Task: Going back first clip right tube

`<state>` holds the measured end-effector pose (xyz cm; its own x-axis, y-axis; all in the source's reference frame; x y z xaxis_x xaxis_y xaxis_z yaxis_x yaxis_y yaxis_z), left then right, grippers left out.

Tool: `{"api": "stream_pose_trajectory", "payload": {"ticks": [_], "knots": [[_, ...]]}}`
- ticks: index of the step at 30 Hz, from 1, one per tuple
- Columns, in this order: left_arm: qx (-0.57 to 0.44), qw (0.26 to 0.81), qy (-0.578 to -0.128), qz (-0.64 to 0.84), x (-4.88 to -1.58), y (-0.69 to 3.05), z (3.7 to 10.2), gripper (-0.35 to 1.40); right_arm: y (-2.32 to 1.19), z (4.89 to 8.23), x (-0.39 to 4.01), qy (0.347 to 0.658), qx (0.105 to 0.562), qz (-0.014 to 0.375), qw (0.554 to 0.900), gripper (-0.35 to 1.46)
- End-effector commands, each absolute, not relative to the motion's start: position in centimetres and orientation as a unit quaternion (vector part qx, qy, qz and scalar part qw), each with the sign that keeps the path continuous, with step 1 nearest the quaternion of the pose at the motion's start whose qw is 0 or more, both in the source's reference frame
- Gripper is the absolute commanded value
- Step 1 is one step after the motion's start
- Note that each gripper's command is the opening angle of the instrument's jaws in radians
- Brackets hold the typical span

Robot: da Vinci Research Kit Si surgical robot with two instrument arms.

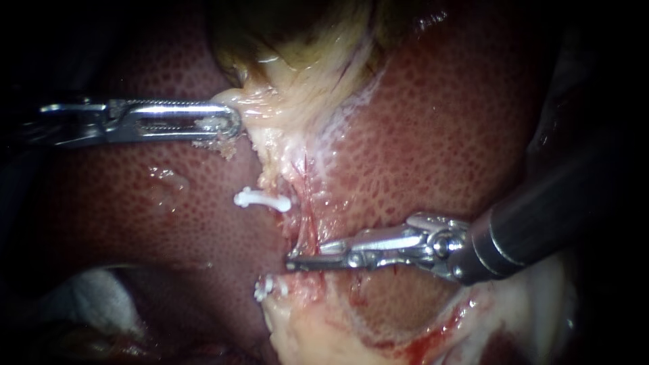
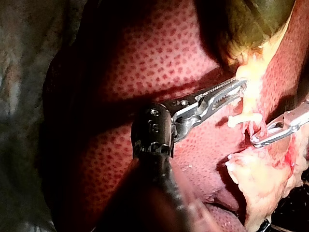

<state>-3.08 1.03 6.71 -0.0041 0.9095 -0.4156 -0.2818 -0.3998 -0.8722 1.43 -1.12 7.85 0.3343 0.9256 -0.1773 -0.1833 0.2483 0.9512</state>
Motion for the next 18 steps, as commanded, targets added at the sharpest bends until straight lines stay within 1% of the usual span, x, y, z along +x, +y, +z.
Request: {"api": "stream_pose_trajectory", "payload": {"ticks": [1,18], "knots": [[-0.533,0.462,-0.294,0.645,-3.09,1.03,6.72,-0.35,-1.12,7.85,1.43,0.406,0.456,0.409,0.678,-0.35],[-0.533,0.462,-0.293,0.645,-3.10,1.03,6.73,-0.35,-1.13,7.84,1.43,0.403,0.455,0.409,0.680,-0.35]]}}
